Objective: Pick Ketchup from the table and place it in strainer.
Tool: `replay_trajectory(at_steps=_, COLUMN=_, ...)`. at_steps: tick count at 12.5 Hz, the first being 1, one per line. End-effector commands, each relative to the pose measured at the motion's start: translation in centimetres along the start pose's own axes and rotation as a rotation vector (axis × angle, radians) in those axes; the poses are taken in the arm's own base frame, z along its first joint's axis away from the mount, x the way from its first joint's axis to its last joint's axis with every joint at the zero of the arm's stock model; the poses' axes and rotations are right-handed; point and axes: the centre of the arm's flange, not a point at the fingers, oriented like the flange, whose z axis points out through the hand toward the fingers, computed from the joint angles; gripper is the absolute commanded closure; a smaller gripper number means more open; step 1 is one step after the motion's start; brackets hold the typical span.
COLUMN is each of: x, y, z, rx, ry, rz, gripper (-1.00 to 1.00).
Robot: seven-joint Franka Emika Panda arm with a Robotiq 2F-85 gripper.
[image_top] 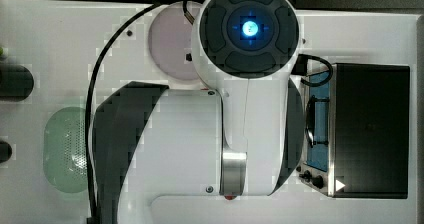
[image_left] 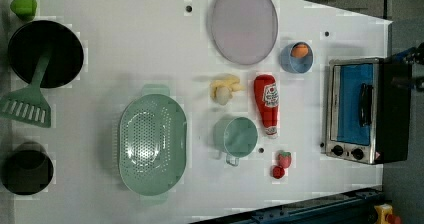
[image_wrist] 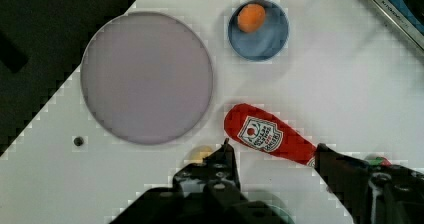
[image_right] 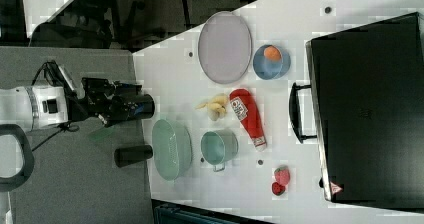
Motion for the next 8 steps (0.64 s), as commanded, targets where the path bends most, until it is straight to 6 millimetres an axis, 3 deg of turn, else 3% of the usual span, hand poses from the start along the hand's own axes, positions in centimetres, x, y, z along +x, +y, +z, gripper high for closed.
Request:
replay_trajectory(at_steps=1, x=-4.1, y=8.1, z=-3.1, rx=-0.069, ry=-0.072, rz=0.069, gripper=-0.59)
replay_trajectory(at_steps=3, x=-4.1, y=7.8, z=-2.1, rx=-0.078, ry=-0.082, rz=0.057, gripper=-0.99)
replay_trajectory(at_steps=8, x=-3.5, y=5.4, z=4.2, rx=-0.091, ry=-0.109, rz=-0.143, gripper=-1.0)
